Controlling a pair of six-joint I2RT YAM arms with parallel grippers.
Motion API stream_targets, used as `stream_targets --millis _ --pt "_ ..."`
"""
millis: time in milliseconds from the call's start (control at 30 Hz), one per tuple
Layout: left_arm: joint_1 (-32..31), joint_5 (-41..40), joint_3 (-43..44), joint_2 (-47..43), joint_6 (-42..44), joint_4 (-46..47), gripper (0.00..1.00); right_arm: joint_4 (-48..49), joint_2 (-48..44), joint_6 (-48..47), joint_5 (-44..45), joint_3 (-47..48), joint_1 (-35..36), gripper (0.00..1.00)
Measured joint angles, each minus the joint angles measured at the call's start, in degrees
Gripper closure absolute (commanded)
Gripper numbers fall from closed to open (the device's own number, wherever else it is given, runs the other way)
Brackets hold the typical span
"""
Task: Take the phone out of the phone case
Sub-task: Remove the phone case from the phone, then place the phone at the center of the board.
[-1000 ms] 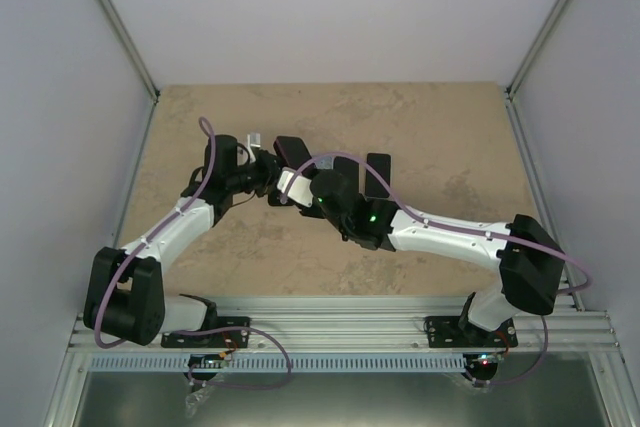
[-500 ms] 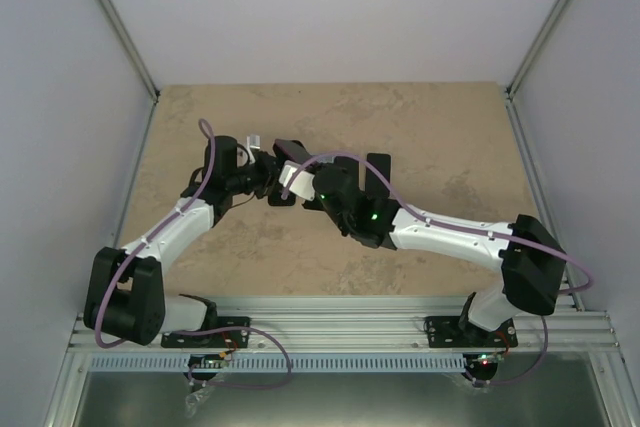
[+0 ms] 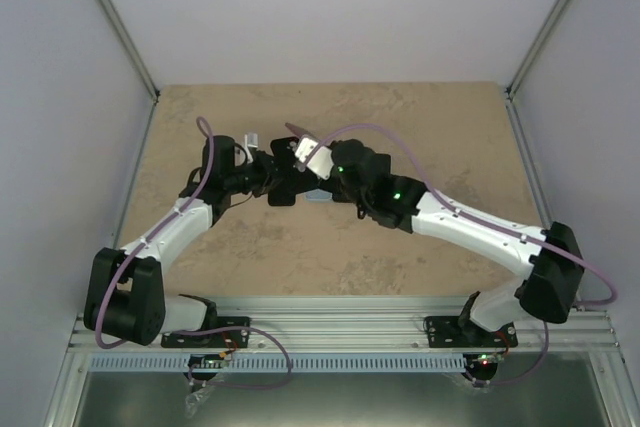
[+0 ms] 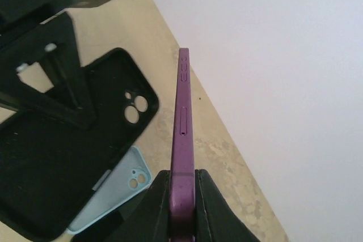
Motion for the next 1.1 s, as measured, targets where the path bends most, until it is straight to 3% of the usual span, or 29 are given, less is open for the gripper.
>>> stream_targets --millis 333,567,867,1100 --pt "0.6 -0.8 0.0 0.0 2.1 -0.7 1.0 -5.4 -7.4 2.5 -6.4 0.0 -9.8 0.99" --pt "0.9 -1.4 0.9 0.1 3.8 -2.5 1.0 -8.1 -15.2 0.7 -10.9 -8.0 -20.3 0.99" --pt "0.9 -1.5 1.8 0.3 4.7 -3.0 1.0 -9.1 -19.1 -8.3 -16.3 -19.5 -35.1 0.99" --pt "1.1 -1.6 2.7 0.5 5.2 -3.8 1.0 -4.2 -18.2 -17.5 -14.3 -27.5 -36.2 0.99"
